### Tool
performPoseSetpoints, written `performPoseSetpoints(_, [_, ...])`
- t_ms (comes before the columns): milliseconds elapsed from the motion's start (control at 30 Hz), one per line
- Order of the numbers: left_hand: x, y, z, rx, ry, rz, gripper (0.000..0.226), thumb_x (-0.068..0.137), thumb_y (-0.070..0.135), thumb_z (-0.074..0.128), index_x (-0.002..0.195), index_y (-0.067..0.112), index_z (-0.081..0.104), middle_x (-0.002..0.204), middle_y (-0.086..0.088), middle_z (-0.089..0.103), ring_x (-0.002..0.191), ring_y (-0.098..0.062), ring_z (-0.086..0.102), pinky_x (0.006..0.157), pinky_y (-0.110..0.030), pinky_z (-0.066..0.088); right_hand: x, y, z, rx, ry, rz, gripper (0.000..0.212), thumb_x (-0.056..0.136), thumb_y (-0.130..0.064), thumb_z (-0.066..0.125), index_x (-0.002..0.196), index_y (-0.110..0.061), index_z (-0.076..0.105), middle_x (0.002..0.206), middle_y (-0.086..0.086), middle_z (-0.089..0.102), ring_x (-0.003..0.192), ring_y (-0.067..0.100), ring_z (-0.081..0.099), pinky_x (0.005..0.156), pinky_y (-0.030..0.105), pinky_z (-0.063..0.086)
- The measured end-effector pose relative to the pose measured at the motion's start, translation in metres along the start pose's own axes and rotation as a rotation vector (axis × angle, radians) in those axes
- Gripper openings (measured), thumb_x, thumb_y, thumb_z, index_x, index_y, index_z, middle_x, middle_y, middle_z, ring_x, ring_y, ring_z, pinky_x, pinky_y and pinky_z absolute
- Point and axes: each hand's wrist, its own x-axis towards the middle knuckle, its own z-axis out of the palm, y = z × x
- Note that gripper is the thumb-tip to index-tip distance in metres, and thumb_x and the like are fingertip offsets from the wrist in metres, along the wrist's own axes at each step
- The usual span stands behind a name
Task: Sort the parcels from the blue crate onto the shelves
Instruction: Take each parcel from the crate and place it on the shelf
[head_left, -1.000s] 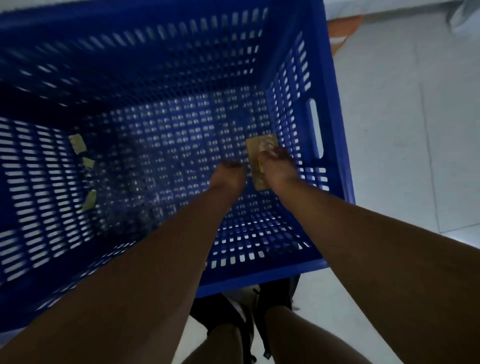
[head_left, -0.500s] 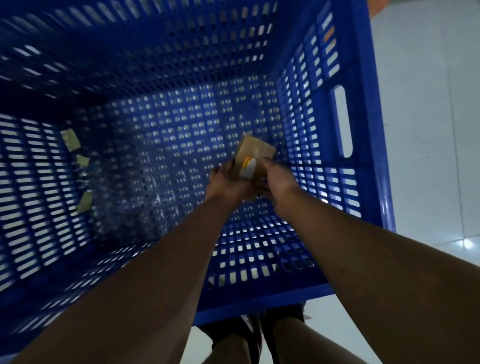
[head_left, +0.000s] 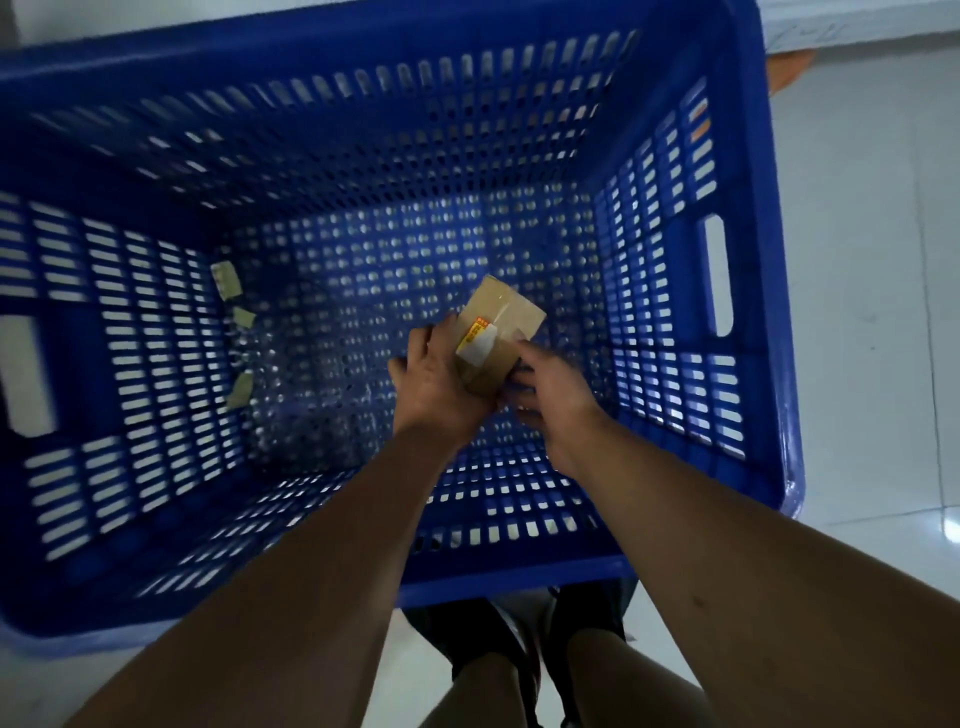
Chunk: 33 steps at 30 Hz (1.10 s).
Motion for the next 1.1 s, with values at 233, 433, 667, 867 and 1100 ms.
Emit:
performPoseSetpoints(233, [-0.041, 0.001, -0.079, -0.438, -0.135, 0.002, 0.087, 0.047, 0.05, 0.089, 0.126, 0.04, 0.055, 0.135, -0.002, 0.056, 0.124, -0.03, 0.061, 0.098, -0.05, 0.056, -0.072, -0.026, -0.018, -0.034, 0.073, -0.19, 0.039, 0.102, -0.033, 0.072, 0.137, -0.023, 0.056, 0.139, 0.008, 0.066, 0.12, 0.025, 0.067, 0.108, 0.049, 0.055])
performPoseSetpoints(433, [-0.095, 0.031, -0.181, -0.523, -0.235, -0.044, 0.074, 0.069, 0.033, 0.085, 0.14, 0.034, 0.063, 0.146, -0.007, 0.047, 0.129, -0.02, 0.054, 0.109, -0.039, 0.051, -0.161, -0.07, -0.023, -0.069, -0.036, -0.366, 0.047, 0.104, -0.031, 0.069, 0.15, -0.03, 0.06, 0.15, -0.002, 0.061, 0.136, 0.019, 0.06, 0.112, 0.043, 0.052])
performPoseSetpoints(667, [-0.148, 0.077, -0.29, -0.757, -0.247, -0.032, 0.051, 0.098, 0.009, 0.068, 0.144, 0.029, 0.063, 0.143, 0.007, 0.062, 0.124, -0.019, 0.064, 0.08, -0.024, 0.056, -0.266, -0.115, -0.014, 0.044, -0.206, -0.414, 0.029, 0.1, -0.03, 0.073, 0.123, -0.016, 0.061, 0.129, 0.004, 0.068, 0.128, 0.027, 0.069, 0.111, 0.046, 0.056])
performPoseSetpoints(867, [-0.19, 0.118, -0.348, -1.014, -0.106, -0.022, 0.044, 0.096, 0.013, 0.07, 0.138, 0.027, 0.068, 0.141, -0.001, 0.065, 0.127, -0.027, 0.064, 0.095, -0.037, 0.057, -0.345, -0.155, -0.009, 0.028, -0.295, -0.504, 0.083, 0.069, -0.039, 0.092, 0.143, -0.021, 0.061, 0.142, 0.006, 0.067, 0.123, 0.022, 0.074, 0.11, 0.044, 0.058])
performPoseSetpoints(1100, [-0.244, 0.175, -0.379, -0.954, 0.41, 0.008, 0.026, 0.103, 0.016, 0.068, 0.124, 0.031, 0.071, 0.118, 0.005, 0.064, 0.114, -0.02, 0.067, 0.093, -0.041, 0.064, -0.429, -0.195, 0.013, -0.091, -0.224, -0.646, 0.111, 0.042, -0.065, 0.102, 0.138, -0.033, 0.055, 0.138, -0.003, 0.065, 0.128, 0.021, 0.068, 0.113, 0.048, 0.054])
